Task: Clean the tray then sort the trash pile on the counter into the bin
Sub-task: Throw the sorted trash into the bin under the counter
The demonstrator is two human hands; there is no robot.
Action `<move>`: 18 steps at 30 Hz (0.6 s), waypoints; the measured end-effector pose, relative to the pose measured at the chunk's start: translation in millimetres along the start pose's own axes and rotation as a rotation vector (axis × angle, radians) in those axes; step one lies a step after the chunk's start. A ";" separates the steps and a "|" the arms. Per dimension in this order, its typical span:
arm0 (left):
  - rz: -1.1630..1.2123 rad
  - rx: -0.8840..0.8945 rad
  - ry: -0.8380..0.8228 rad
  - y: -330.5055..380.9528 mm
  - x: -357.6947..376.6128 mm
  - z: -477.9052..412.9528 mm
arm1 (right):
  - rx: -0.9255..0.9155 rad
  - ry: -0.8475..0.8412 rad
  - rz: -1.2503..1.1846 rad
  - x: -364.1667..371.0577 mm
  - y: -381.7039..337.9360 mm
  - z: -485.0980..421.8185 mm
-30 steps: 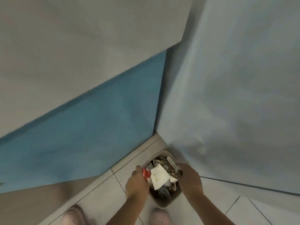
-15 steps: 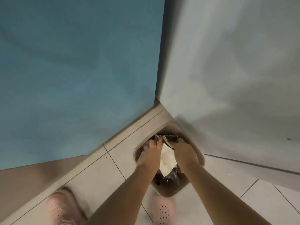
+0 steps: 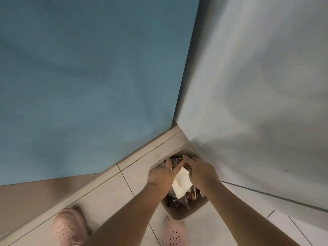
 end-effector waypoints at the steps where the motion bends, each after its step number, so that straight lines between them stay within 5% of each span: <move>1: 0.011 0.004 0.028 -0.4 -7.6 8.3 | -0.003 -0.005 -0.008 -6.6 -1.1 7.7; 4: 0.176 -0.007 0.172 -5.8 -40.3 52.6 | -0.033 0.039 -0.065 -37.6 -16.0 38.8; 11: 0.519 0.023 0.831 -40.4 -139.4 244.9 | -0.323 0.544 -0.500 -165.7 -109.8 190.4; 18: 0.655 -0.097 1.304 -70.2 -228.5 473.7 | -0.787 0.827 -0.908 -332.0 -205.6 368.6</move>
Point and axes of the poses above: each hand's wrist, its own z-axis away from the middle knuckle, its own x-axis out of the palm, y = z × x, the point moved 7 cm from there along -z, towards the middle knuckle, and after that the axes turned 7 degrees about -y, right-handed, at the moved point
